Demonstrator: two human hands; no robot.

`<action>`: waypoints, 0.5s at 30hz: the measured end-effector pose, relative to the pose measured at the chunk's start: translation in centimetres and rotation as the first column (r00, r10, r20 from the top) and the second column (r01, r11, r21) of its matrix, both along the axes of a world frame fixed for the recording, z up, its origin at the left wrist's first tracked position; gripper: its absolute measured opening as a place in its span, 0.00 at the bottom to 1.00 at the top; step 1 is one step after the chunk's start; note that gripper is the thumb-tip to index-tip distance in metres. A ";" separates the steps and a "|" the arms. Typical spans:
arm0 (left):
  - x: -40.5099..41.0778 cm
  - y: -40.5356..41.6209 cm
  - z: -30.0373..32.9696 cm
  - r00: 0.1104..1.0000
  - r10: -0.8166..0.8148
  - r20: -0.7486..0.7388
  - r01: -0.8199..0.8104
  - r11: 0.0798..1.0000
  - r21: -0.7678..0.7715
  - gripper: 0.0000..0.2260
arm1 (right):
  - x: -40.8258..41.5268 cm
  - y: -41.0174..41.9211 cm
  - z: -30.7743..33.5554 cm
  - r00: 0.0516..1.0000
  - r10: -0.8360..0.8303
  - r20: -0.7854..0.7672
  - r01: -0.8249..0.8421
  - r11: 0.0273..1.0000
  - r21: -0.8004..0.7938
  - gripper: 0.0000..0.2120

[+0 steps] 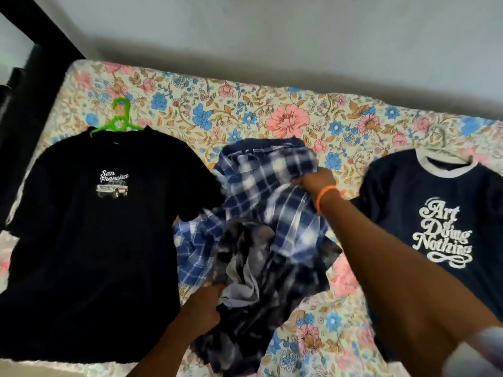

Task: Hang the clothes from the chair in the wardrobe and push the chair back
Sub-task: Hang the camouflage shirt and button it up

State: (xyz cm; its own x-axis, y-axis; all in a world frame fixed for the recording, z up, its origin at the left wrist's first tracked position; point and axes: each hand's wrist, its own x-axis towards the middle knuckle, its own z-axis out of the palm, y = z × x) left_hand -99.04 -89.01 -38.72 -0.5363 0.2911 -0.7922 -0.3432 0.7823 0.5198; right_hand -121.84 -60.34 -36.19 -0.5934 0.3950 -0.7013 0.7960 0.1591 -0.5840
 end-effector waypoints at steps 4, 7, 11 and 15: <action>-2.1 2.4 0.8 0.967 0.208 -0.150 -0.192 0.975 0.113 0.24 | -8.4 0.9 7.0 0.987 -0.017 -0.160 0.034 0.994 0.108 0.18; -3.4 2.0 0.9 0.965 0.179 -0.193 -0.188 0.982 -0.034 0.15 | -12.3 1.6 11.9 0.935 0.167 -0.314 -0.038 0.925 0.379 0.21; -0.8 -0.7 2.0 0.968 0.238 -0.076 -0.249 0.946 -0.207 0.19 | -15.1 3.7 14.6 0.925 0.126 -0.358 0.019 0.927 0.376 0.23; -0.7 -0.1 1.8 0.936 0.347 -0.059 -0.351 0.918 -0.182 0.17 | -15.1 6.0 9.4 0.775 -0.420 -0.472 0.441 0.895 -0.073 0.22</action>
State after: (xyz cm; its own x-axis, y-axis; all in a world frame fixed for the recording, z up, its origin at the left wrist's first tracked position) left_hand -99.78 -89.14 -36.88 -0.5973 -0.0699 -0.7989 -0.6008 0.6988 0.3881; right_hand -136.90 -54.37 -26.80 -0.6037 0.7091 -0.3644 0.4222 -0.1034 -0.9006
